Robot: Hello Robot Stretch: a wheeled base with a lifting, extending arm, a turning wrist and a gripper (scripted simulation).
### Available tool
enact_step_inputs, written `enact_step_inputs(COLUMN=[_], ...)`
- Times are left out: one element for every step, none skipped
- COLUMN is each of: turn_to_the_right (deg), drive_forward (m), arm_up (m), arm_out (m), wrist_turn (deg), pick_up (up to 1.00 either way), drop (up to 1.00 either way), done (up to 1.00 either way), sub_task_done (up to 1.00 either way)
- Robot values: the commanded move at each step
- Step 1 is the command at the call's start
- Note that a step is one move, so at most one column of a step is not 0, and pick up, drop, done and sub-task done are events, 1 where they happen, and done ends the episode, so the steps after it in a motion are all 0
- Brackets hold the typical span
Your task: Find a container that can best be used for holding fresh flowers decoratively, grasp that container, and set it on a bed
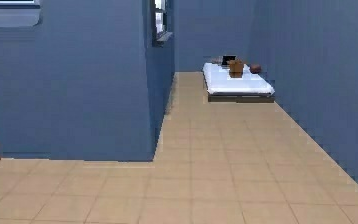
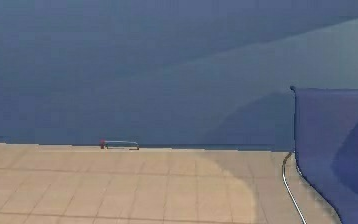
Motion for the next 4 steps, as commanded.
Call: enact_step_inputs(turn_to_the_right=[-30.0,0.0,-36.0,0.0], drive_forward=[0.00,0.45,0.00,1.00], arm_up=[0.00,0.00,0.00,0.00], arm_out=[0.00,0.00,0.00,0.00], wrist_turn=[0.0,0.0,0.0,0.0], pick_up=[0.00,0.00,0.00,0.00], drop=[0.00,0.00,0.00,0.00], done=[0.00,0.00,0.00,0.00], sub_task_done=[0.00,0.00,0.00,0.00])
